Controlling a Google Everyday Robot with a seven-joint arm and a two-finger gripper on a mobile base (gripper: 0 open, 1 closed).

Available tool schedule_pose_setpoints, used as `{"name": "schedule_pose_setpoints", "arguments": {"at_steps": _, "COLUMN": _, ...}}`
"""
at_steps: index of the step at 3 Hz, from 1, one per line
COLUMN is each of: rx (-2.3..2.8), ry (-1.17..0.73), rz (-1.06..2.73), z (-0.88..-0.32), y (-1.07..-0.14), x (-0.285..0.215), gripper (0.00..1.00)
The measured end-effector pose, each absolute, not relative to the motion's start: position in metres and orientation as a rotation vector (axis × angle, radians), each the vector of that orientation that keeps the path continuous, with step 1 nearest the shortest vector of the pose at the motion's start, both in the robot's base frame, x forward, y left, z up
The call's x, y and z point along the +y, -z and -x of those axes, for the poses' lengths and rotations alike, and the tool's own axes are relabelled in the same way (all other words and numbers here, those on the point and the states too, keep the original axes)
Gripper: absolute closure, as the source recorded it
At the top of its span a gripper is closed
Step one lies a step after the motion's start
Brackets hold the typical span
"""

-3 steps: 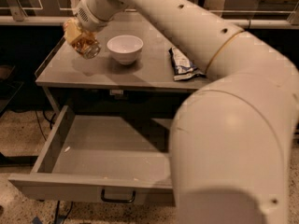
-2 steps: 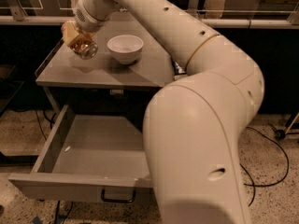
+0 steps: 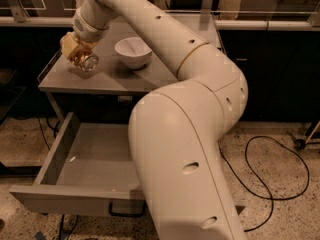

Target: Pick orange can from top drawer and place on counter

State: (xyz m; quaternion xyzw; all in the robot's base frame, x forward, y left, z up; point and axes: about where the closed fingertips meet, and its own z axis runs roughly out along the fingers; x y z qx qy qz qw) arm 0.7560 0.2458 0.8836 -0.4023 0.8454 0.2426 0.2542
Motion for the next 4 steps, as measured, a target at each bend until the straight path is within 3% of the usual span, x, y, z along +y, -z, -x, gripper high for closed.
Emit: {"name": "schedule_pose_setpoints", "arguments": {"at_steps": 4, "rx": 2.39, "ry": -0.622, "rz": 1.175, "z": -0.752, "y": -0.846, "x": 0.274, "gripper": 1.0}}
